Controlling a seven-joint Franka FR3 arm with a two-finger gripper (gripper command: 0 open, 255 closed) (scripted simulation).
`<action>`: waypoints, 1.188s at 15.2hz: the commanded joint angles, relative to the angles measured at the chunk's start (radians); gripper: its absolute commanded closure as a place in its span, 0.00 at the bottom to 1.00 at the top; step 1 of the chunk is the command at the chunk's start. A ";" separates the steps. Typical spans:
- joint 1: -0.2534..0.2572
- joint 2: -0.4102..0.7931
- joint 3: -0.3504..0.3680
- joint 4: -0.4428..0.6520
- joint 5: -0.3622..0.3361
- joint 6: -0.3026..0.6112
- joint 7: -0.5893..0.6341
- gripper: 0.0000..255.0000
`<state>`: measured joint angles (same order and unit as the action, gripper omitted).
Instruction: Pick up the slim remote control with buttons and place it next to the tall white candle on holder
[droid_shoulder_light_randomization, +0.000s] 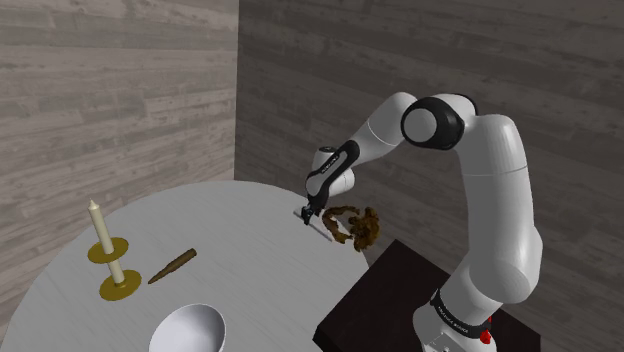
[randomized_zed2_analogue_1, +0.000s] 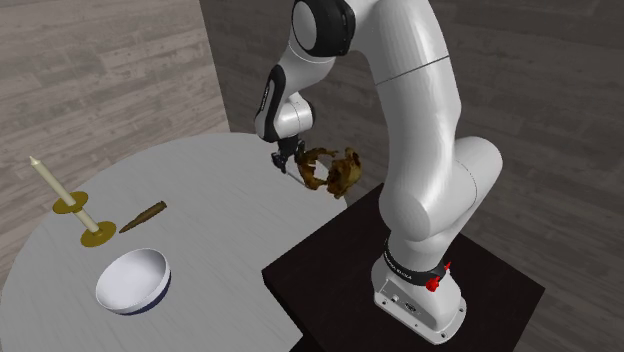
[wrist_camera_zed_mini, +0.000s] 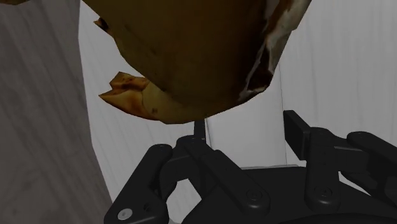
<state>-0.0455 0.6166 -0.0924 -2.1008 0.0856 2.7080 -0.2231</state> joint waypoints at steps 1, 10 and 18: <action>0.003 -0.027 -0.004 -0.009 -0.003 -0.018 0.002 1.00; 0.015 -0.139 -0.020 -0.035 -0.019 -0.104 0.012 1.00; 0.024 -0.231 -0.032 -0.043 -0.036 -0.187 0.022 1.00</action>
<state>-0.0223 0.3949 -0.1229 -2.1485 0.0520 2.5340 -0.2025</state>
